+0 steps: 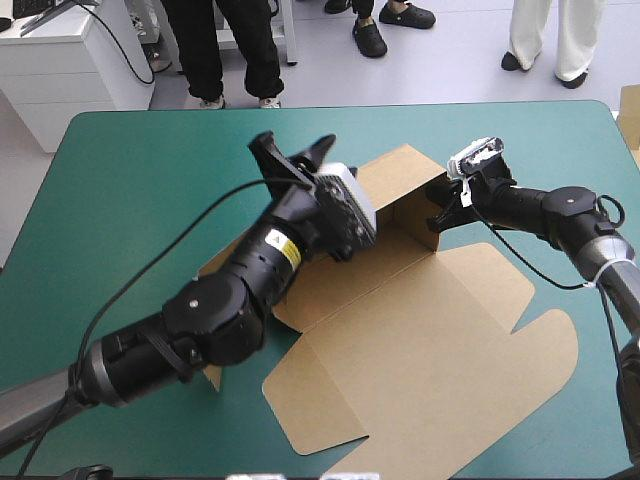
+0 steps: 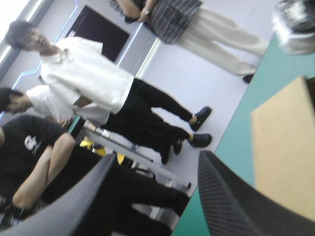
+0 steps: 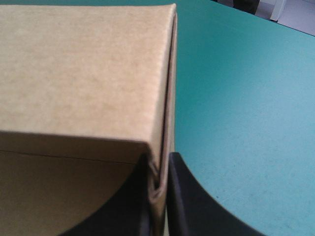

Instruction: Fold the box

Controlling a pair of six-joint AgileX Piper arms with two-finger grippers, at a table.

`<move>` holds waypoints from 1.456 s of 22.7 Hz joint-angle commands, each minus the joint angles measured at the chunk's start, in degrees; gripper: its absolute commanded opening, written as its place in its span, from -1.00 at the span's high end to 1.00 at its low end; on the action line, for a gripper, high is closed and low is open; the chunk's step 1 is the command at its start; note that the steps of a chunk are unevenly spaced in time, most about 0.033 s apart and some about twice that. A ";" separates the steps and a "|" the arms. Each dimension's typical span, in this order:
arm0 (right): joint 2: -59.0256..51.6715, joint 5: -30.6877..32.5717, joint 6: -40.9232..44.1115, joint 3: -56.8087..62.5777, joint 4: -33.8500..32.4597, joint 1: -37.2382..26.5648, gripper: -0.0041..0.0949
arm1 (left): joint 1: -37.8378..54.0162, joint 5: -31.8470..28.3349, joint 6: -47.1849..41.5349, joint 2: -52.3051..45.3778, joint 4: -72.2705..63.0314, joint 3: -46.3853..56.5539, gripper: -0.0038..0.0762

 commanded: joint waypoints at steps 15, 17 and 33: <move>-2.57 0.61 11.71 -2.60 -6.44 -0.05 0.96 | 63.79 -2.82 10.53 -5.69 -51.05 0.13 0.02; -2.57 0.61 15.29 -3.51 -9.23 -0.05 0.96 | 67.25 -3.51 10.67 -6.46 -55.59 4.00 0.02; -2.57 18.08 54.14 -21.86 -40.71 -0.05 0.96 | 70.45 -10.51 10.71 -12.56 -60.71 27.74 0.02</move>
